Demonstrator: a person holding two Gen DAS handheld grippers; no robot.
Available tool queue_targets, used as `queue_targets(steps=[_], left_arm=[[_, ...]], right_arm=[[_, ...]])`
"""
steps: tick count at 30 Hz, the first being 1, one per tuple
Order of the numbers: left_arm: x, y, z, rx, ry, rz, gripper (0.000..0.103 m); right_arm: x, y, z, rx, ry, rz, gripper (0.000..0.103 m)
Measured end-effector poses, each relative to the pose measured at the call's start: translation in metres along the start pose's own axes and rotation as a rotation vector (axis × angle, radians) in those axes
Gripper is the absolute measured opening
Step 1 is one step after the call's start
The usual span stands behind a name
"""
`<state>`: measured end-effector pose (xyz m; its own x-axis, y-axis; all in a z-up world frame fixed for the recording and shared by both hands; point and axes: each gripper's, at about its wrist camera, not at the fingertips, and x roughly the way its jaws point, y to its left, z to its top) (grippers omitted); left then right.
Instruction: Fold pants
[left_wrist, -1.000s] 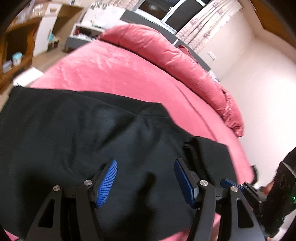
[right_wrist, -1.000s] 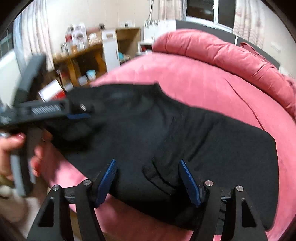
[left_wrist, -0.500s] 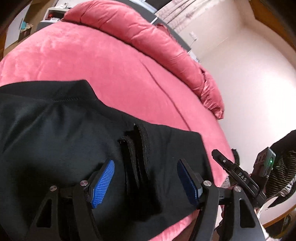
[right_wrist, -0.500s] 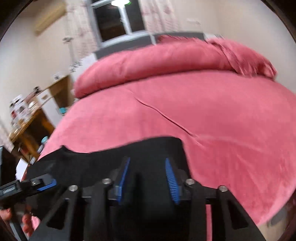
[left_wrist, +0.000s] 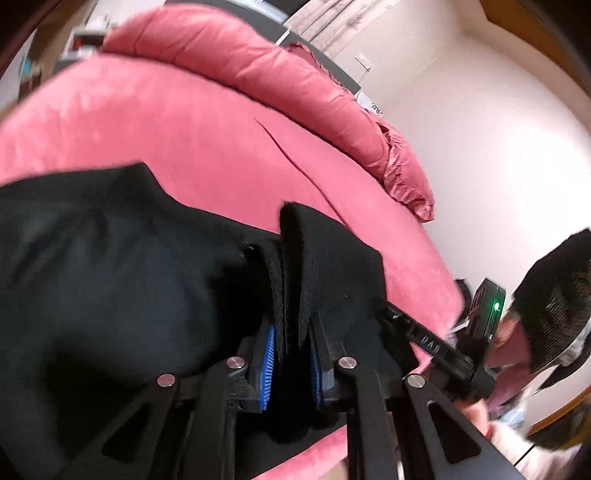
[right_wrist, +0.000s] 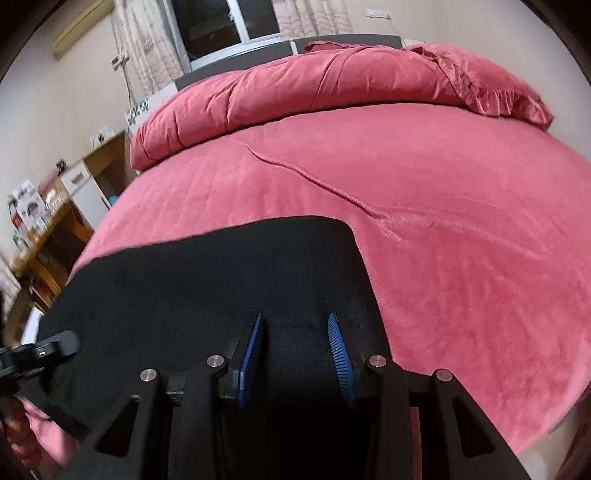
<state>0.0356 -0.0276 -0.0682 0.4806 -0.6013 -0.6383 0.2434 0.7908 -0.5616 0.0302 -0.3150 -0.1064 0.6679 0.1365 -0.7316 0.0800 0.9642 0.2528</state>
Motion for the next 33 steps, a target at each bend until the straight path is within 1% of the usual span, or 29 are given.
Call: queue_targets(steps=[1, 2, 3, 4, 5, 6, 8, 10, 12, 13, 14, 15, 16, 17, 20, 23, 24, 26, 27, 28, 30, 33], left_arm=[[0.002, 0.003, -0.002, 0.012, 0.007, 0.032, 0.014], [0.012, 0.009, -0.007, 0.021, 0.036, 0.081, 0.014], [0.02, 0.015, -0.011, 0.019, 0.061, 0.111, 0.014], [0.03, 0.024, -0.016, 0.015, 0.068, 0.118, 0.014], [0.032, 0.027, -0.019, 0.03, 0.05, 0.11, 0.015], [0.032, 0.026, -0.02, 0.056, 0.037, 0.113, 0.016], [0.031, 0.018, -0.023, 0.116, 0.027, 0.143, 0.017], [0.028, 0.015, -0.023, 0.115, 0.029, 0.141, 0.019], [0.017, 0.02, -0.021, 0.075, 0.021, 0.119, 0.026], [0.009, 0.023, -0.021, 0.056, 0.011, 0.114, 0.028], [-0.002, 0.028, -0.022, 0.036, -0.011, 0.115, 0.028], [-0.01, 0.033, -0.019, 0.026, -0.029, 0.131, 0.028], [-0.021, 0.038, -0.019, 0.014, -0.051, 0.152, 0.028], [-0.032, 0.05, -0.019, 0.0, -0.067, 0.156, 0.028], [-0.062, 0.07, -0.019, -0.072, -0.125, 0.169, 0.03], [-0.088, 0.09, -0.022, -0.156, -0.169, 0.186, 0.036], [-0.096, 0.096, -0.023, -0.184, -0.184, 0.195, 0.036], [-0.111, 0.108, -0.02, -0.234, -0.206, 0.215, 0.038], [-0.114, 0.113, -0.018, -0.249, -0.215, 0.226, 0.043], [-0.121, 0.119, -0.016, -0.265, -0.225, 0.237, 0.045], [-0.137, 0.133, -0.012, -0.317, -0.255, 0.253, 0.055], [-0.169, 0.162, -0.008, -0.425, -0.312, 0.252, 0.063]], right_arm=[[0.001, 0.001, -0.002, -0.003, -0.001, 0.0, 0.039], [0.004, 0.003, -0.004, -0.013, -0.003, -0.002, 0.039], [0.004, 0.007, -0.008, -0.042, -0.007, -0.017, 0.039], [0.005, 0.01, -0.01, -0.066, -0.007, -0.028, 0.039], [0.006, 0.014, -0.012, -0.094, -0.011, -0.043, 0.039], [0.006, 0.015, -0.012, -0.105, -0.015, -0.049, 0.04], [0.005, 0.015, -0.013, -0.109, -0.022, -0.05, 0.041], [0.003, 0.016, -0.013, -0.112, -0.025, -0.057, 0.041], [-0.003, 0.023, -0.013, -0.13, -0.038, -0.093, 0.041], [-0.01, 0.028, -0.014, -0.136, -0.055, -0.106, 0.041], [-0.015, 0.032, -0.015, -0.141, -0.07, -0.09, 0.042], [-0.021, 0.04, -0.016, -0.157, -0.084, -0.048, 0.042], [-0.024, 0.046, -0.017, -0.175, -0.089, -0.025, 0.042], [-0.025, 0.053, -0.018, -0.196, -0.089, -0.005, 0.042], [-0.022, 0.08, -0.024, -0.27, -0.056, 0.084, 0.042], [-0.018, 0.099, -0.033, -0.328, -0.021, 0.155, 0.042], [-0.014, 0.107, -0.039, -0.369, 0.007, 0.179, 0.042], [-0.003, 0.117, -0.051, -0.432, 0.071, 0.187, 0.042], [0.0, 0.119, -0.053, -0.451, 0.085, 0.176, 0.043], [0.001, 0.121, -0.056, -0.471, 0.082, 0.162, 0.043], [0.0, 0.119, -0.054, -0.459, 0.082, 0.182, 0.047], [-0.001, 0.11, -0.051, -0.413, 0.091, 0.217, 0.048]])
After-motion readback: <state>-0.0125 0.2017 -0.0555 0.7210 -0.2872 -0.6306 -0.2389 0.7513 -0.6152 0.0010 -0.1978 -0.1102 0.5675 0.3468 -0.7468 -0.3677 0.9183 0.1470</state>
